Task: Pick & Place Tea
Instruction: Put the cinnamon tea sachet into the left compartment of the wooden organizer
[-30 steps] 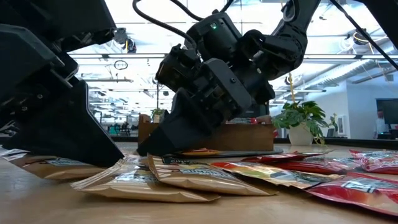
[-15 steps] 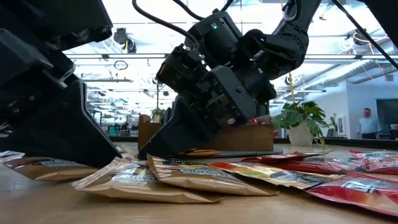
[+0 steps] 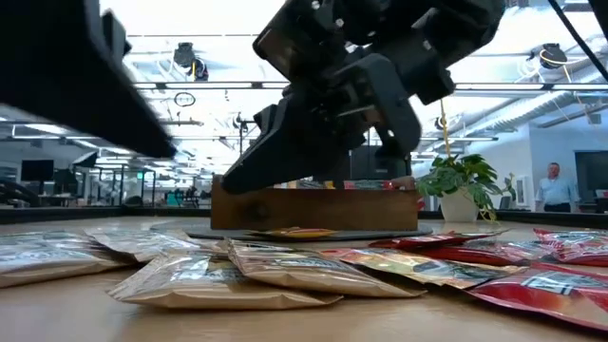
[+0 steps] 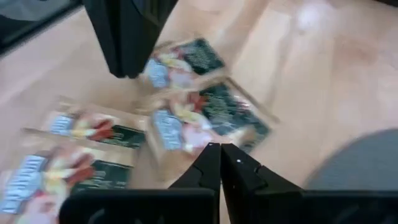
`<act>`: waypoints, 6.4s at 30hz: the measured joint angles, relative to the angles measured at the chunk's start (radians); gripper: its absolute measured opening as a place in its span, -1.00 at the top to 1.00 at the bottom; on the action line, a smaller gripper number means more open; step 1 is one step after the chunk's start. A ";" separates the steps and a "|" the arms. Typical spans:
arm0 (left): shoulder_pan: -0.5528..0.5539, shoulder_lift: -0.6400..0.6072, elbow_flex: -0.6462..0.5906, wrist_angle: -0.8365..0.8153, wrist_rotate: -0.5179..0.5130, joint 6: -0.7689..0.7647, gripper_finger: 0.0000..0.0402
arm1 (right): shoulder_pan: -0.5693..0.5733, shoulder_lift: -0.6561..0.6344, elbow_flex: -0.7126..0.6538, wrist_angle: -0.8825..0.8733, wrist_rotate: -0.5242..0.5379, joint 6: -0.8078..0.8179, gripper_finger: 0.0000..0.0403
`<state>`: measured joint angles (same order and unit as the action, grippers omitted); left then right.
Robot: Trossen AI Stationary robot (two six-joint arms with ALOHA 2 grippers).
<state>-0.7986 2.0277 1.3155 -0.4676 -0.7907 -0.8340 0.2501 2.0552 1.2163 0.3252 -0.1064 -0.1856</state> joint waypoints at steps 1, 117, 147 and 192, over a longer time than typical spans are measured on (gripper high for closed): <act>-0.003 0.000 0.009 -0.003 -0.006 0.013 0.87 | 0.005 0.000 0.000 -0.001 0.001 0.000 1.00; 0.039 0.097 0.033 -0.245 0.136 -0.326 0.87 | -0.096 0.006 -0.126 0.186 -0.079 0.178 0.35; 0.038 0.098 -0.023 -0.158 0.095 -0.319 0.87 | -0.118 0.061 -0.103 0.199 -0.263 0.298 0.35; 0.034 0.099 -0.023 -0.159 0.072 -0.316 0.87 | -0.158 0.139 -0.054 0.326 -0.561 0.530 0.35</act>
<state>-0.7643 2.1269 1.2922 -0.6267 -0.7190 -1.1504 0.0920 2.1944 1.1622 0.6507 -0.6677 0.3442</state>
